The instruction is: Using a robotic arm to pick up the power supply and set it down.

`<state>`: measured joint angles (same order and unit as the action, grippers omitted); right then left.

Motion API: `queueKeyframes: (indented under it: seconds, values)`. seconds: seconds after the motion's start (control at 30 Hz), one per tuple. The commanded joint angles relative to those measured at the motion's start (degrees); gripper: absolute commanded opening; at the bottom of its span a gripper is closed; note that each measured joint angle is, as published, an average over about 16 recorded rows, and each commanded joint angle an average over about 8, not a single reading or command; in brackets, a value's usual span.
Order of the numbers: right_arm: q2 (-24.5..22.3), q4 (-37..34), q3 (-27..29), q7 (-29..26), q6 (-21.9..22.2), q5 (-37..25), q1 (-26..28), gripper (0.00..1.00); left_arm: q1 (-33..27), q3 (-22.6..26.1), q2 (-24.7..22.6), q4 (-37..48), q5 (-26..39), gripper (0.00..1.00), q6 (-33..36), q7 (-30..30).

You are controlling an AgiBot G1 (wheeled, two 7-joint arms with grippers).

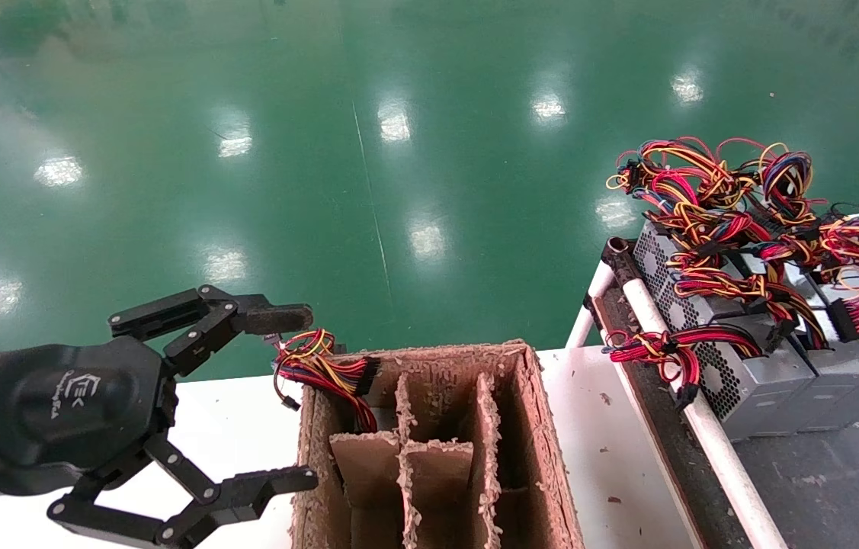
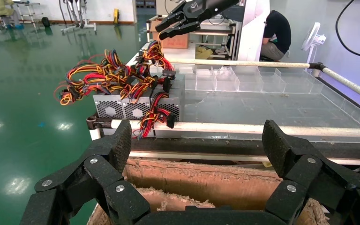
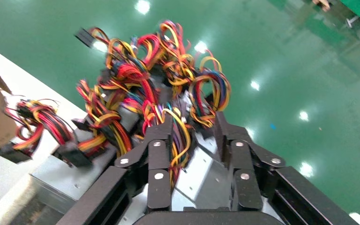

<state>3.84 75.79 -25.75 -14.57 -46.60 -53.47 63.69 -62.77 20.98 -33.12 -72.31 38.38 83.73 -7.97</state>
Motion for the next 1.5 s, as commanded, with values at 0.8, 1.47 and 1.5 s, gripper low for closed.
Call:
queueKeyframes:
  seconds: [0.8, 1.47, 1.5]
  values:
    - [11.73, -7.63, 4.54, -0.79, -15.88, 11.76, 7.85, 1.0, 0.01, 0.01, 0.01, 0.01, -0.02, 1.0, -0.02, 0.01]
    - [18.28, -6.39, 6.36, 0.89, -23.77, 12.17, 4.76, 1.0, 0.0, 0.01, 0.02, 0.03, -0.03, 1.0, -0.02, 0.01]
    - [18.6, -6.28, 6.44, 0.96, -24.15, 12.15, 4.59, 1.0, 0.0, 0.01, 0.02, 0.03, -0.03, 1.0, -0.02, 0.01]
